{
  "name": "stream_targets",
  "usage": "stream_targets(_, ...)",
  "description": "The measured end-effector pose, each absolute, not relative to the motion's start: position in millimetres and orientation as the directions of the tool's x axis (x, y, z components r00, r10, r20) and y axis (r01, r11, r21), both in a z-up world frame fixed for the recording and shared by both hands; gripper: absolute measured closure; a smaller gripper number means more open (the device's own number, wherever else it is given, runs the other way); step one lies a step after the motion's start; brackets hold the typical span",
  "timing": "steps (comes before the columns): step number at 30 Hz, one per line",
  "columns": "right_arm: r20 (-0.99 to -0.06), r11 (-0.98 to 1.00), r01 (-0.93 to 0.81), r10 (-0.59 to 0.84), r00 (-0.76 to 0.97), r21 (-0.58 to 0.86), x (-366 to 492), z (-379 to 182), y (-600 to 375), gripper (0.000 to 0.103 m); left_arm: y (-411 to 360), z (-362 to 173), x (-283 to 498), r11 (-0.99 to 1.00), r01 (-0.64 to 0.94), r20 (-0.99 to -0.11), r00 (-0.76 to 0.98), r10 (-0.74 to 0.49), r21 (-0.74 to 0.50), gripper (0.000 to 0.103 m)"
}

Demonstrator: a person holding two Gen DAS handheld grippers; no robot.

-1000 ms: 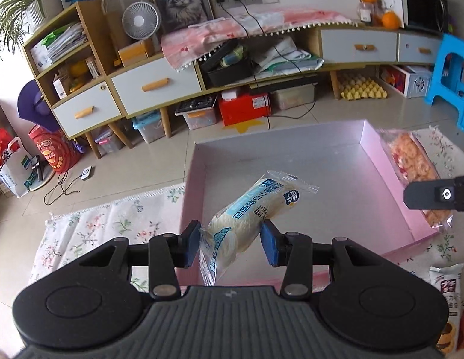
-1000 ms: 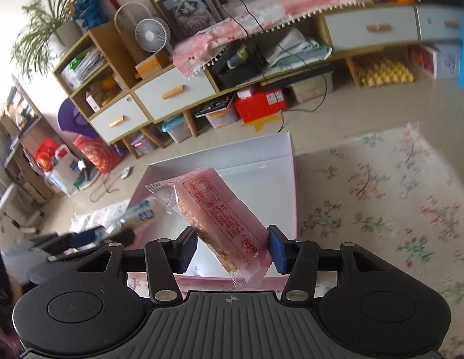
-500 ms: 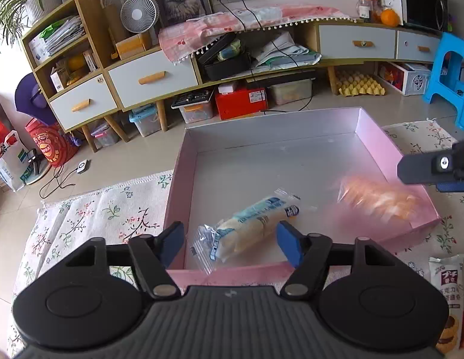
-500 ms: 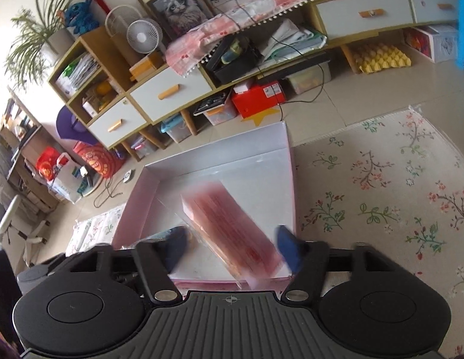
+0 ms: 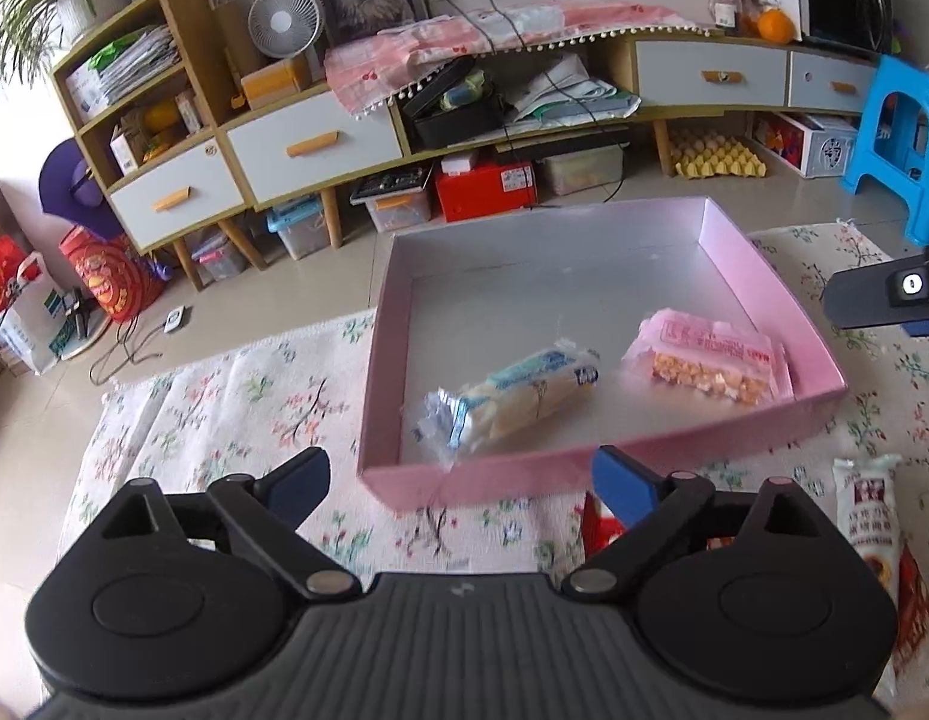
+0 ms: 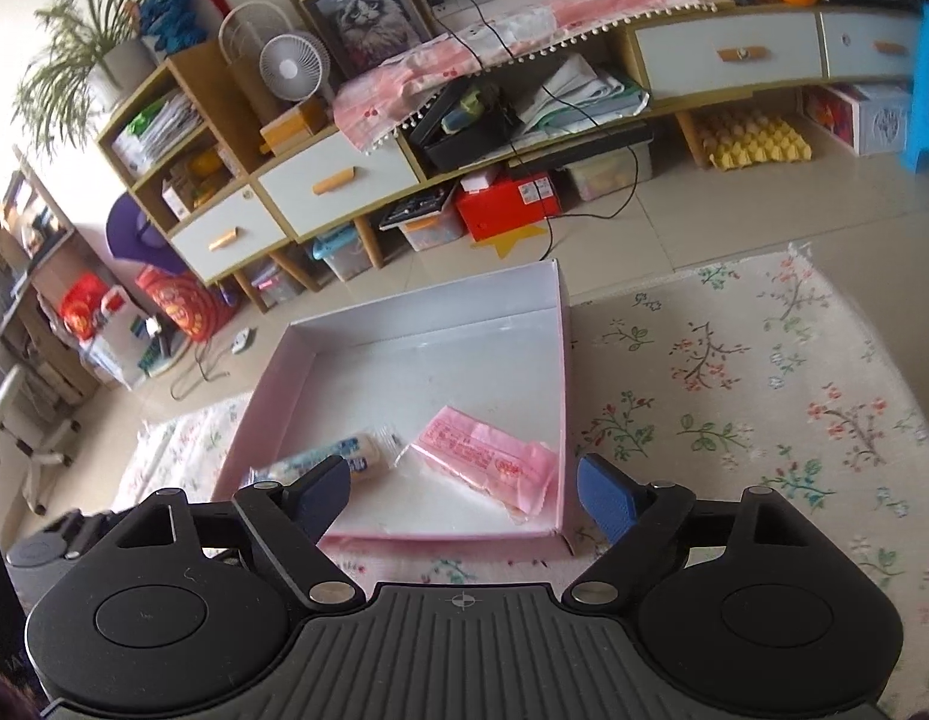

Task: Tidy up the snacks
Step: 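Move both tools back over the snack pile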

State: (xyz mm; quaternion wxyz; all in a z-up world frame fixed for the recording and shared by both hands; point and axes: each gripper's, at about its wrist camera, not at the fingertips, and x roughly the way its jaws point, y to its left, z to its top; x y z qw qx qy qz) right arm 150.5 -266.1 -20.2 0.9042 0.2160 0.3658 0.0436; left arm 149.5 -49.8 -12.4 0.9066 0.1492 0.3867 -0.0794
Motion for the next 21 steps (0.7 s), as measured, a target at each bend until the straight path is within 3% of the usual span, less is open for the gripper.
stream_targets(3, -0.656, 0.914, 0.070, 0.232, 0.718, 0.400, 140.8, -13.0, -264.3, 0.009, -46.6, -10.4, 142.7, 0.946, 0.260, -0.741, 0.671, -0.035, 0.191, 0.005)
stream_targets(21, -0.744, 0.942, 0.090, 0.195, 0.639, 0.324, 80.4, -4.6, -255.1, 0.008, -14.3, 6.0, 79.2, 0.950, 0.261, -0.793, 0.608, -0.022, 0.173, 0.000)
